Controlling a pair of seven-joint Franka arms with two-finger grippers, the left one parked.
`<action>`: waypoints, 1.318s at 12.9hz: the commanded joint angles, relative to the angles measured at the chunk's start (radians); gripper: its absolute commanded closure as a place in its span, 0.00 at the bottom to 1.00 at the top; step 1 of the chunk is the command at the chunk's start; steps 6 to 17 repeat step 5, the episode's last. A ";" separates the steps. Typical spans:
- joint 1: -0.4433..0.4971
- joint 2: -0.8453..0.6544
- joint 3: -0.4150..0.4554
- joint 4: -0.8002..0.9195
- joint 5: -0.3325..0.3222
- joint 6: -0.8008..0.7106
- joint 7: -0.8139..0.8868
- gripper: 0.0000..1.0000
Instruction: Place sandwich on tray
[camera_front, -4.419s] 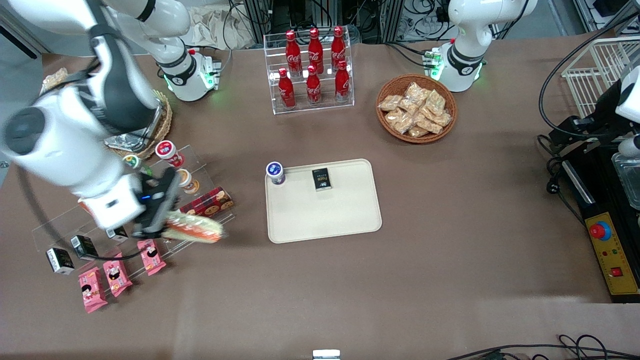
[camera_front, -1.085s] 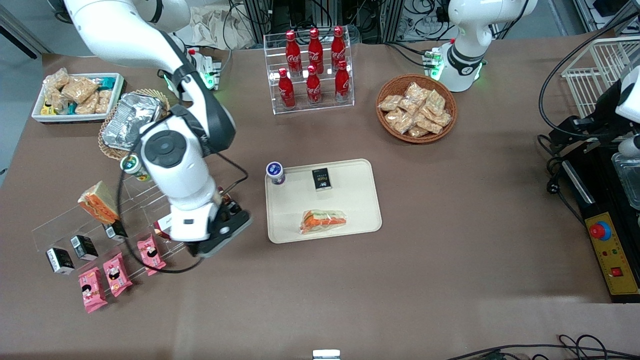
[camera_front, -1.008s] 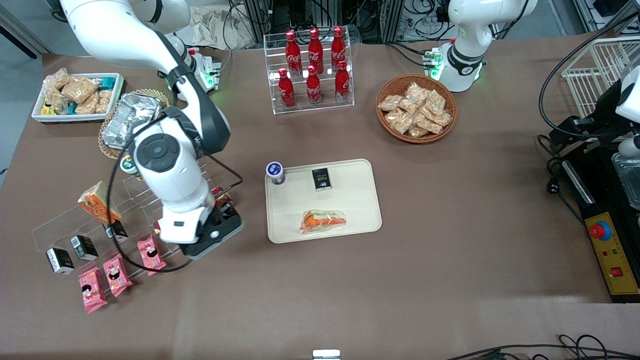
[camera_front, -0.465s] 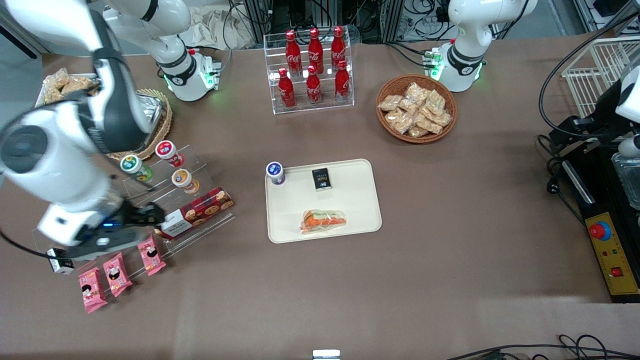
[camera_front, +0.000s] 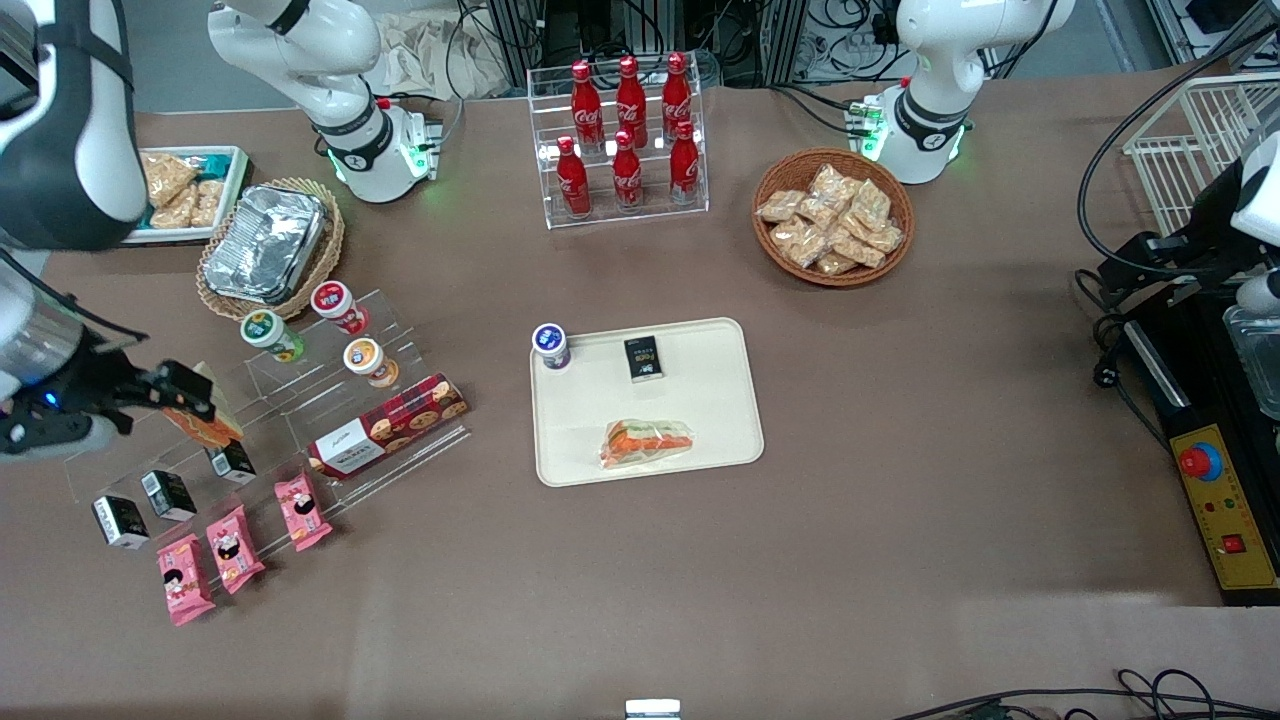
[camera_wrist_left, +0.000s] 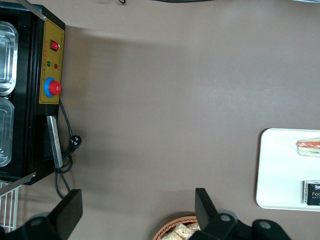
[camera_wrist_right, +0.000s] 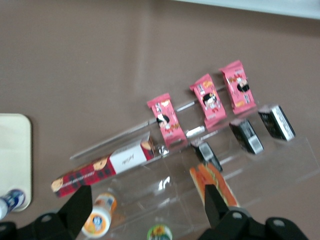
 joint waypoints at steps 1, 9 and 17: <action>-0.031 -0.047 -0.002 -0.044 0.031 -0.018 0.007 0.00; -0.038 -0.048 -0.002 -0.035 0.020 -0.109 0.074 0.00; -0.038 -0.048 -0.002 -0.035 0.020 -0.109 0.074 0.00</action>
